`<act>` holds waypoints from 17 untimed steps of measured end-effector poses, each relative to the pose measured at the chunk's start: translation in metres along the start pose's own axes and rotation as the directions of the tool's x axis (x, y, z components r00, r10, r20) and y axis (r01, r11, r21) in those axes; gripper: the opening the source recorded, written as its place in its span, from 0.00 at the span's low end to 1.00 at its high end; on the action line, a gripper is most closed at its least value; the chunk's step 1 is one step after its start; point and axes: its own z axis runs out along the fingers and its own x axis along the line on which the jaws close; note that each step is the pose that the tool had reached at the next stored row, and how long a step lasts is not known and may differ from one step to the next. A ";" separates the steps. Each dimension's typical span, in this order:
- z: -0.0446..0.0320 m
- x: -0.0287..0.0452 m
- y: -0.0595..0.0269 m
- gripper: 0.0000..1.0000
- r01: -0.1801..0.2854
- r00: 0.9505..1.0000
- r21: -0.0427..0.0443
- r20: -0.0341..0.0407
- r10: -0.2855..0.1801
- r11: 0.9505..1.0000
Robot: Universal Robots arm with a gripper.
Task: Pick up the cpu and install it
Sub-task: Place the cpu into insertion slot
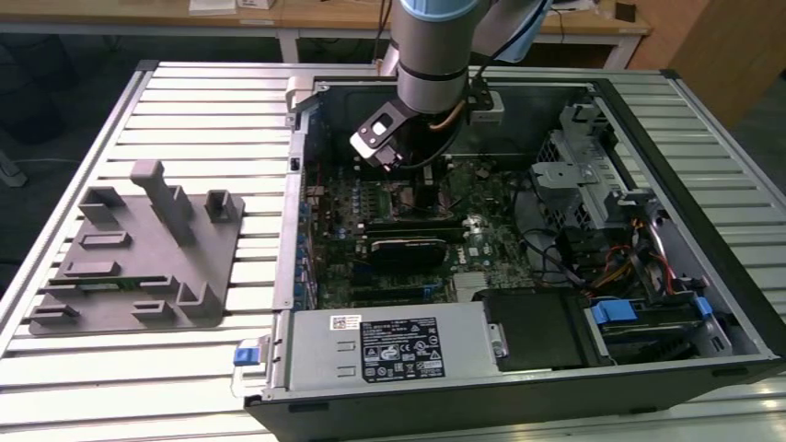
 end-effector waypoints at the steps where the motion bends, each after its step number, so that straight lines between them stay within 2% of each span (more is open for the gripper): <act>1: 0.0000 0.0000 0.0000 0.60 0.000 1.000 0.000 0.000 0.000 1.000; 6: -0.0025 0.0000 0.0001 0.60 0.000 1.000 0.000 0.000 0.000 1.000; 17: -0.0250 -0.0003 0.0006 0.60 0.000 1.000 0.000 0.000 0.000 1.000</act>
